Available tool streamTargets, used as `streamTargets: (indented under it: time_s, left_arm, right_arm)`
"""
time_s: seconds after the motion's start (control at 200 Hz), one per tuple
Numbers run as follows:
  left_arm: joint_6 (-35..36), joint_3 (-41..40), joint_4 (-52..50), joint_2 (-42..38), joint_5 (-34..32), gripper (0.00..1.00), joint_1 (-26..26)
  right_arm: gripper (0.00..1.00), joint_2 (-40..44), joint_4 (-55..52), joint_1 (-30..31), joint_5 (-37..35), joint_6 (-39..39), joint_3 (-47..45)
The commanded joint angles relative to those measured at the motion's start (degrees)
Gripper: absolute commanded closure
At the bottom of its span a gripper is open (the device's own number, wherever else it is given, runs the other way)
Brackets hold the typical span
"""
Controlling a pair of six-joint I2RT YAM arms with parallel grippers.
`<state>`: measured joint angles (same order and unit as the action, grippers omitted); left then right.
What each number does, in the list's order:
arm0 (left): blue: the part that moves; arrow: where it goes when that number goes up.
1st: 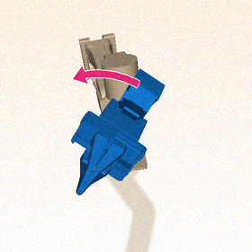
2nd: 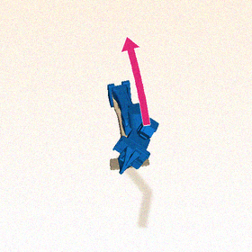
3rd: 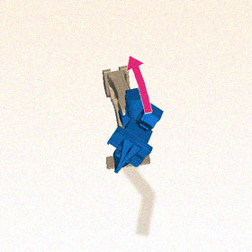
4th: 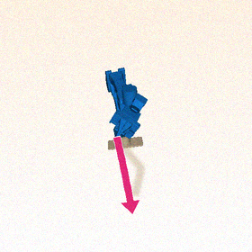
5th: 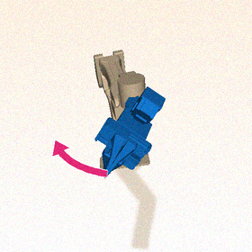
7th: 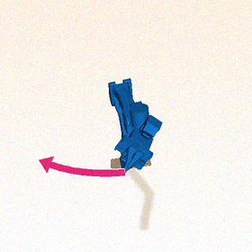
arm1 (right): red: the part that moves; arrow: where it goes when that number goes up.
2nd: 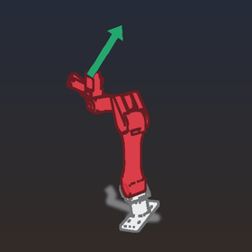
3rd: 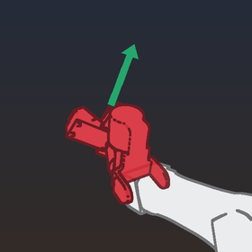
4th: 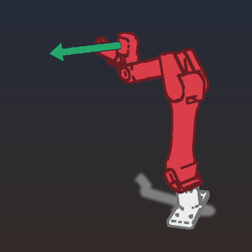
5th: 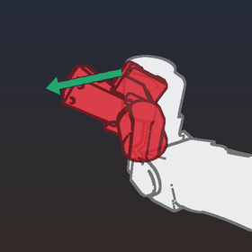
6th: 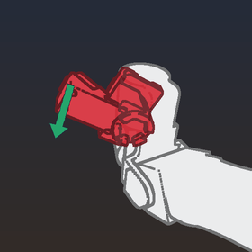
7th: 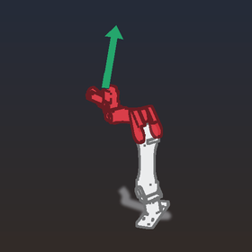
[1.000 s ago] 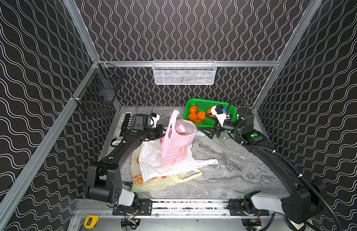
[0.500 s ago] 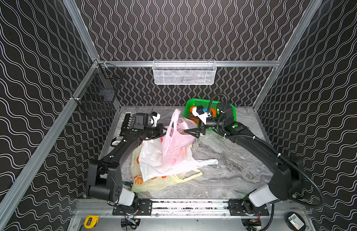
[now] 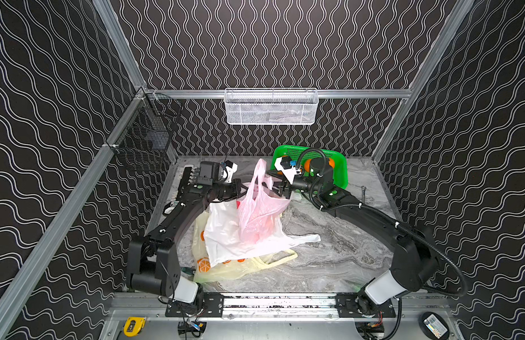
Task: Place the oranges into plastic bags & tie knots
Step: Adjust the plastic bag at the center of the board, then tie the plastic bag at the center of the board.
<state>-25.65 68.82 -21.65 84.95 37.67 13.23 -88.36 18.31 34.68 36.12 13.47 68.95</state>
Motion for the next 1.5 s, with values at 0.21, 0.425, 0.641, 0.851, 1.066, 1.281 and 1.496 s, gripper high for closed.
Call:
streamTargets:
  time_s: [0.21, 0.425, 0.641, 0.851, 1.066, 1.281, 1.496]
  left_arm:
    - [8.6, 16.6, -10.4, 7.4, 3.5, 1.0, 8.1]
    - [9.6, 25.0, -9.6, 14.4, 4.2, 1.0, 10.0]
    - [7.7, 21.9, -5.6, 17.1, 1.7, 0.66, 8.3]
    - [4.8, 16.7, -3.9, 7.1, -3.9, 0.49, -0.4]
    - [11.9, 14.0, -11.8, -8.0, -8.3, 0.45, 2.4]
    - [8.1, 1.0, -8.6, -18.7, -13.4, 0.53, 17.2]
    - [6.1, -4.3, -1.9, -21.1, -8.2, 0.75, 25.0]
  right_arm:
    - [1.0, 18.3, -9.7, 1.2, -8.9, 1.4, -6.5]
    - [1.0, 27.2, -22.5, 5.1, -17.8, 1.8, -4.5]
    - [1.0, 26.7, -19.1, 5.4, -26.2, -3.8, -11.4]
    - [1.0, 25.9, -17.2, 5.4, -27.8, -5.1, -14.1]
    - [1.0, 23.4, -18.8, 5.3, -31.5, -8.8, -9.5]
    - [1.0, 20.0, -22.5, 3.1, -28.6, -15.7, -4.4]
    - [1.0, 18.2, -24.0, 1.5, -25.9, -18.4, -2.9]
